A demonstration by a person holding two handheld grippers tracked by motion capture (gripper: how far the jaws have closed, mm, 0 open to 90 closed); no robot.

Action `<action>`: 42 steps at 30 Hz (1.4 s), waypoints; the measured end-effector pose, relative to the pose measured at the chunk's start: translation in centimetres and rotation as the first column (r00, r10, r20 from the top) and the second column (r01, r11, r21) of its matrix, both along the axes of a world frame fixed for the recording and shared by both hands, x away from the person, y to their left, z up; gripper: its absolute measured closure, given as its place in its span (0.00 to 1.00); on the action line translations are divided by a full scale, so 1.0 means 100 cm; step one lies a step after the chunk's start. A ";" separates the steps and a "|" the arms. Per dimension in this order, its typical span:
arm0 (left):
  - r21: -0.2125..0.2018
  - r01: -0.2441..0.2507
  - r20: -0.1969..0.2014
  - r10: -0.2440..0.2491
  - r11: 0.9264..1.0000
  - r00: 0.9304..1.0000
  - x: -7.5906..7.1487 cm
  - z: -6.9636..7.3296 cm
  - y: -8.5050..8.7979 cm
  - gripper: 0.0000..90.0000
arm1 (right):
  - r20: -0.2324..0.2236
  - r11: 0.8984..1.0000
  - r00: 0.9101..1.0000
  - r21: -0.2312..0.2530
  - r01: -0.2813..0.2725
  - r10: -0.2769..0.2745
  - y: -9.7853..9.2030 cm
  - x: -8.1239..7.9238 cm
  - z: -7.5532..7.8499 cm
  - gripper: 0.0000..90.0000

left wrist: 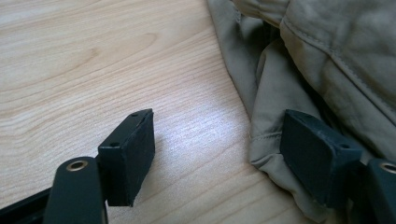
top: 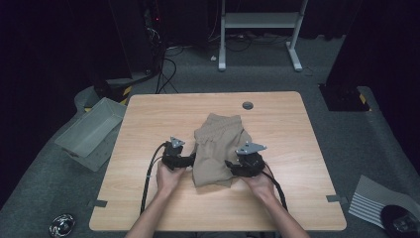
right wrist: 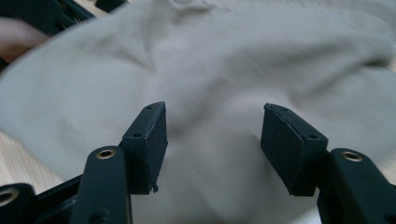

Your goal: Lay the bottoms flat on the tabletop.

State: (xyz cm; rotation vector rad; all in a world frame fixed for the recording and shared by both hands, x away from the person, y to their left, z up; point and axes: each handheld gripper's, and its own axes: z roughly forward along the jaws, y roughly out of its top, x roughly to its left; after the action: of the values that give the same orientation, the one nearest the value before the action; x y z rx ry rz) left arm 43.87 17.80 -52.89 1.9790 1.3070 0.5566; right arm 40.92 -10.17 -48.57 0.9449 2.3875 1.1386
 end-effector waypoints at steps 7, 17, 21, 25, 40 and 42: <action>0.000 0.005 0.016 -0.005 1.000 1.000 0.000 -0.002 0.002 0.29 | -0.008 0.998 1.000 -0.058 -0.005 0.004 0.031 0.006 -0.011 0.52; 0.001 0.002 0.017 -0.002 1.000 1.000 0.000 -0.002 0.002 0.29 | -0.003 0.995 0.999 -0.082 -0.049 0.049 0.016 0.009 -0.008 0.99; 0.002 0.003 0.017 -0.004 1.000 1.000 0.000 -0.002 0.003 0.29 | 0.026 0.996 0.999 -0.079 -0.031 0.034 0.004 0.006 -0.001 0.99; 0.002 0.002 0.018 -0.002 1.000 1.000 -0.001 -0.002 0.003 0.30 | 0.048 0.996 0.999 -0.082 0.020 -0.016 -0.018 0.005 0.005 0.99; -0.004 0.001 0.017 -0.001 1.000 1.000 -0.001 -0.002 0.004 0.30 | -0.010 0.959 0.959 -0.003 0.285 -0.285 -0.111 0.006 -0.008 0.76; -0.016 0.003 0.009 -0.003 1.000 1.000 -0.002 -0.001 0.004 0.30 | 0.019 0.964 0.965 0.056 0.262 -0.263 -0.106 -0.001 0.002 0.69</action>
State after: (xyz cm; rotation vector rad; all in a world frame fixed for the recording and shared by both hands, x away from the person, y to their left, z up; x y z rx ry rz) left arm 43.71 18.22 -53.01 1.9632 1.2993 0.5512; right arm 40.78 -20.82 -48.38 1.2142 2.1412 1.1086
